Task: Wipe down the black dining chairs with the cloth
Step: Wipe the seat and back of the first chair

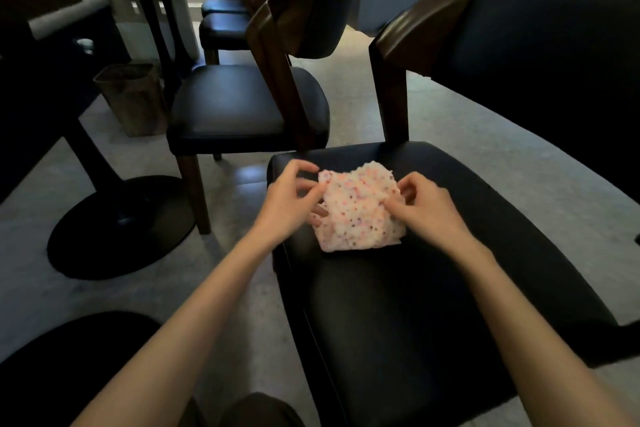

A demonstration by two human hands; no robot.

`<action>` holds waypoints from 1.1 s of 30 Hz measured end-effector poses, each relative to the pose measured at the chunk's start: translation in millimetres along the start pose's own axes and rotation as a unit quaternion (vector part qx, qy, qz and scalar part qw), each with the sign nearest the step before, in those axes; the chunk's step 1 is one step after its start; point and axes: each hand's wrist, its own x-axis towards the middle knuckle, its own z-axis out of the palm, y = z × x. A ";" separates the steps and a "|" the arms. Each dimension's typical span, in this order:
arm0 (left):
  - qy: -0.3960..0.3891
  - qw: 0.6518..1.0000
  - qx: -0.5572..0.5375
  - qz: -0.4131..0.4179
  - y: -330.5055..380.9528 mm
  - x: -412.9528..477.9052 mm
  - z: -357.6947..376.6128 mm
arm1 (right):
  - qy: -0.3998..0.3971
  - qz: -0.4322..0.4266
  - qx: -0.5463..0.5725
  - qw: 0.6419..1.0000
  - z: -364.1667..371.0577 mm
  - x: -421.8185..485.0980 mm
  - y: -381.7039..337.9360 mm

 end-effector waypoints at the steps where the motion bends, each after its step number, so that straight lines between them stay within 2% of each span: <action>1: 0.029 0.998 0.053 0.010 -13.8 -0.1 1.9 | 0.035 -0.007 -0.066 0.997 7.3 -1.8 0.6; 3: 0.077 0.982 0.164 0.045 -36.0 0.5 1.1 | 0.078 -0.103 -0.148 0.980 21.6 -5.7 -3.6; 5: 0.090 0.967 0.230 0.066 -49.3 -0.5 -1.4 | 0.016 -0.184 -0.198 0.963 40.8 -3.2 -7.4; 8: 0.046 0.952 0.301 0.038 -60.9 -1.5 -3.2 | -0.119 -0.141 -0.259 0.948 74.9 7.1 -2.0; 10: 0.013 0.944 0.330 0.004 -66.7 -1.2 -3.0 | -0.105 -0.154 -0.260 0.948 85.4 14.6 3.4; 12: -0.006 0.939 0.343 -0.020 -69.8 1.7 -3.1 | -0.082 -0.209 -0.243 0.944 87.7 22.3 7.1; 15: -0.011 0.940 0.341 -0.031 -68.9 7.3 -3.0 | -0.066 -0.268 -0.198 0.941 87.2 31.7 11.5; 18: -0.010 0.934 0.355 -0.031 -67.1 12.2 -4.4 | -0.047 -0.288 -0.173 0.941 87.1 45.8 13.4; 20: -0.014 0.925 0.380 -0.018 -67.8 14.4 -7.9 | -0.043 -0.260 -0.154 0.952 87.1 66.5 20.2; 23: -0.027 0.915 0.403 -0.005 -71.2 17.2 -14.1 | 0.029 -0.119 -0.109 0.986 76.0 104.0 40.2; 25: -0.029 0.909 0.415 0.004 -74.0 17.9 -15.7 | 0.087 -0.039 -0.126 0.987 66.7 125.5 53.7; 28: -0.019 0.899 0.437 0.021 -76.6 16.6 -14.2 | 0.116 0.057 -0.181 0.975 66.3 141.2 51.9; 30: -0.017 0.896 0.443 0.025 -77.2 15.9 -14.6 | 0.093 0.065 -0.195 0.974 73.1 141.0 45.9; 33: -0.018 0.895 0.443 0.036 -78.9 17.4 -19.8 | 0.048 -0.007 -0.230 0.972 74.9 131.8 51.6</action>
